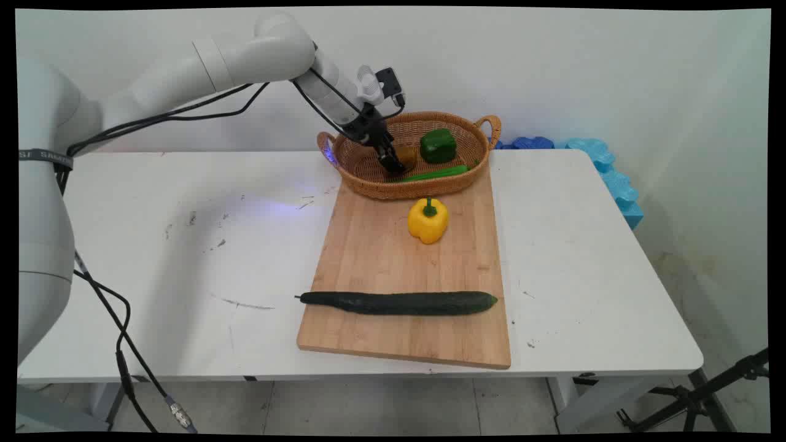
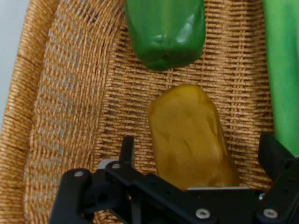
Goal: Pick up the cucumber from the cutting board
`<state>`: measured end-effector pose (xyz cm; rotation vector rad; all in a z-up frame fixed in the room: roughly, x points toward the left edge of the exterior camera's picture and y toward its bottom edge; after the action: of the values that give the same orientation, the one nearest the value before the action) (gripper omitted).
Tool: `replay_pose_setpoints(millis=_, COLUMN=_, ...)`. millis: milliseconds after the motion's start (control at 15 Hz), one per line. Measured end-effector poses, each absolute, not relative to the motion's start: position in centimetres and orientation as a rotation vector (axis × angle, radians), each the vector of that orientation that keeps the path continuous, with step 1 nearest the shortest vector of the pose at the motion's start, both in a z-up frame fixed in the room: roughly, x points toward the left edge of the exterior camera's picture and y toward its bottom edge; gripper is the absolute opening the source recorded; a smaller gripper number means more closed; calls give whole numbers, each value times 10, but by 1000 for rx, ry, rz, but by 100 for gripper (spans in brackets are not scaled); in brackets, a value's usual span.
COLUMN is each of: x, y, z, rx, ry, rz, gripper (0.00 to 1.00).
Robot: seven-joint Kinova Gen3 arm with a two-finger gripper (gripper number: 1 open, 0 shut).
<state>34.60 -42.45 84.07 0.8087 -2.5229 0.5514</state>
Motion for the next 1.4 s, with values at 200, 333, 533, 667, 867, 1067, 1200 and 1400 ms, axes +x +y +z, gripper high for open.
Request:
replay_pose_setpoints(millis=200, x=346, y=-423, z=849, rx=804, ry=-2508, rz=561, gripper=100)
replay_pose_setpoints(millis=333, x=348, y=-420, z=860, rx=790, ry=-2497, rz=573, gripper=100)
replay_pose_setpoints(millis=533, x=352, y=-410, z=881, rx=773, ry=-2490, rz=595, gripper=100)
replay_pose_setpoints(millis=667, x=354, y=-400, z=895, rx=775, ry=-2485, rz=604, gripper=100)
replay_pose_setpoints(millis=867, x=358, y=-379, z=913, rx=786, ry=-2476, rz=603, gripper=100)
replay_pose_setpoints(millis=1067, x=358, y=-355, z=930, rx=790, ry=-2476, rz=590, gripper=100)
replay_pose_setpoints(millis=1200, x=358, y=-339, z=939, rx=790, ry=-2479, rz=577, gripper=100)
replay_pose_setpoints(millis=1400, x=357, y=-303, z=952, rx=781, ry=-2495, rz=534, gripper=100)
